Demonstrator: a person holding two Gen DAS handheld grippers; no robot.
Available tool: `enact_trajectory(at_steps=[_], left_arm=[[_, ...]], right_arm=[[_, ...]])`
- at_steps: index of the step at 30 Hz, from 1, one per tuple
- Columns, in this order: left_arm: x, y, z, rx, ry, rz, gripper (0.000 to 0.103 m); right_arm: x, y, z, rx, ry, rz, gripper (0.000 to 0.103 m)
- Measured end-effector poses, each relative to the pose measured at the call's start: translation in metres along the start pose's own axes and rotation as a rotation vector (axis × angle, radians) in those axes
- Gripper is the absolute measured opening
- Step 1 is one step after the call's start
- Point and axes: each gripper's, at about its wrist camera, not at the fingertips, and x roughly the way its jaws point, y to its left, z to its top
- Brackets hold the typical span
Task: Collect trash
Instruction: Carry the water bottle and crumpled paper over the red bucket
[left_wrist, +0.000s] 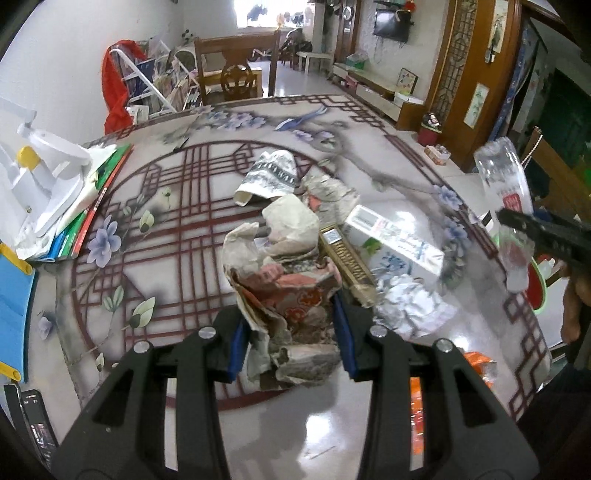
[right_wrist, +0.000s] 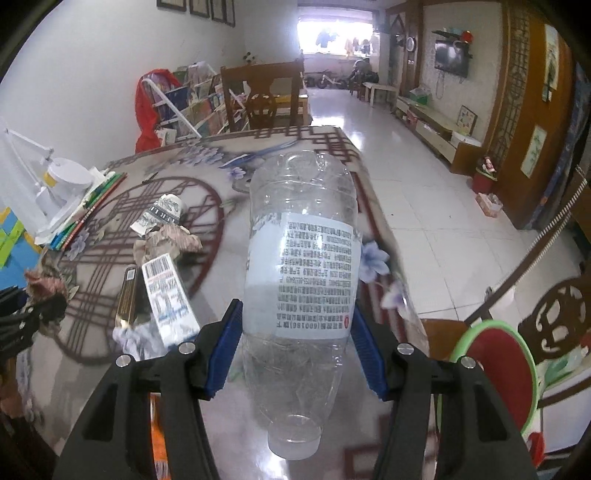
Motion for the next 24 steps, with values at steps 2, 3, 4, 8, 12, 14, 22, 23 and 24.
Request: enact_trajectory(at_steps=[2, 3, 4, 8, 12, 14, 22, 23, 24], left_arm=[[-0.003, -0.006, 0.002, 0.0, -0.008, -0.007, 0.039], [-0.004, -0.009, 0.003, -0.001, -0.011, -0.012, 0.039], [-0.005, -0.014, 0.004, 0.0, -0.013, -0.017, 0.039], [-0.002, -0.033, 0.009, 0.013, -0.012, -0.037, 0.039], [0.0, -0.061, 0.017, 0.034, -0.016, -0.074, 0.039], [0.002, -0.076, 0.022, 0.048, -0.016, -0.094, 0.039], [0.016, -0.15, 0.042, 0.115, -0.001, -0.202, 0.039], [0.019, -0.16, 0.044, 0.126, 0.001, -0.215, 0.039], [0.023, -0.169, 0.047, 0.132, 0.008, -0.235, 0.039]], right_arm=[[-0.008, -0.005, -0.007, 0.008, -0.008, -0.005, 0.056], [-0.013, -0.008, -0.011, 0.015, -0.011, -0.005, 0.056], [-0.016, -0.011, -0.014, 0.021, -0.013, -0.005, 0.056], [-0.026, -0.022, -0.026, 0.043, -0.016, -0.01, 0.056], [-0.035, -0.038, -0.033, 0.074, -0.028, -0.009, 0.056], [-0.039, -0.048, -0.034, 0.093, -0.035, -0.015, 0.056], [-0.049, -0.1, -0.041, 0.19, -0.043, -0.029, 0.056], [-0.05, -0.105, -0.042, 0.198, -0.043, -0.032, 0.056], [-0.051, -0.112, -0.043, 0.206, -0.041, -0.037, 0.056]])
